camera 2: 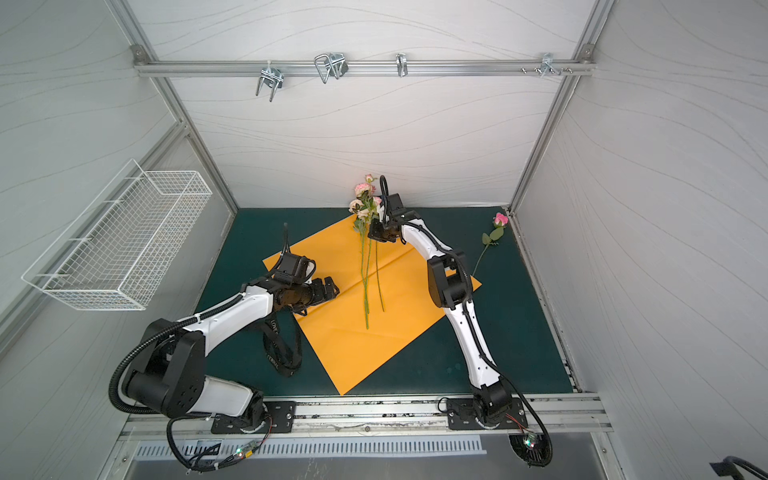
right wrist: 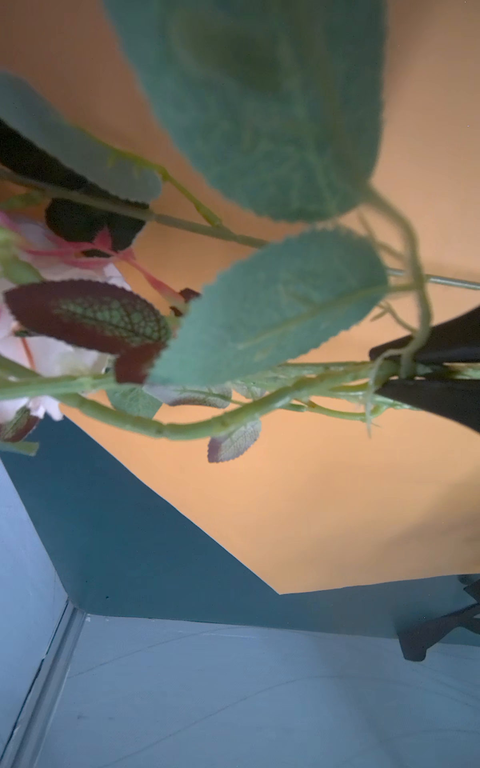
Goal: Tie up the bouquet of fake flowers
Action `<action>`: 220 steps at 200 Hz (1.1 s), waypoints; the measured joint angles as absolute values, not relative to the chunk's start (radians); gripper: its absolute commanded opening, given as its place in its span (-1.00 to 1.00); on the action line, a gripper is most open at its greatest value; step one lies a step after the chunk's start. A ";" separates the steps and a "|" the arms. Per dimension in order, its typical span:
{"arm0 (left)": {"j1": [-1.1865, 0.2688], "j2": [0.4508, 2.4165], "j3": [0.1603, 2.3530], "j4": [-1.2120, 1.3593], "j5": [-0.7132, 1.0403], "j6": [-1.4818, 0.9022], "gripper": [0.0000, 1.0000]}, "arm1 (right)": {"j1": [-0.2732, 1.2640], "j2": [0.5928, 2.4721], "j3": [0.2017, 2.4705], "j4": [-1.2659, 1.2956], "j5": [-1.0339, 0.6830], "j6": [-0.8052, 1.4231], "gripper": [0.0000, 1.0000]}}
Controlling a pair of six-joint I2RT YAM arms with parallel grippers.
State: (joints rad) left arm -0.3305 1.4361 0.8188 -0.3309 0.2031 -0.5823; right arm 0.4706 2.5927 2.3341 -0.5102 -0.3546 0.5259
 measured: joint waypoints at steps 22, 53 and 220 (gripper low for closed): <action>-0.331 1.436 0.819 -0.331 0.203 -0.582 0.98 | 0.469 2.593 2.325 -0.502 -0.358 0.547 -0.93; -0.331 1.436 0.819 -0.331 0.203 -0.581 0.98 | 0.469 2.593 2.325 -0.493 -0.359 0.551 -0.69; -0.331 1.431 0.819 -0.331 0.203 -0.582 0.98 | 0.463 2.270 2.077 -0.555 -0.250 0.448 0.05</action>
State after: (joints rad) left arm -0.3305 1.4307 0.8188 -0.3305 0.2028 -0.5816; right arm 0.4629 2.2696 2.0773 -0.5549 -0.2504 0.4480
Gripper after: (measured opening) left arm 0.989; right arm 0.546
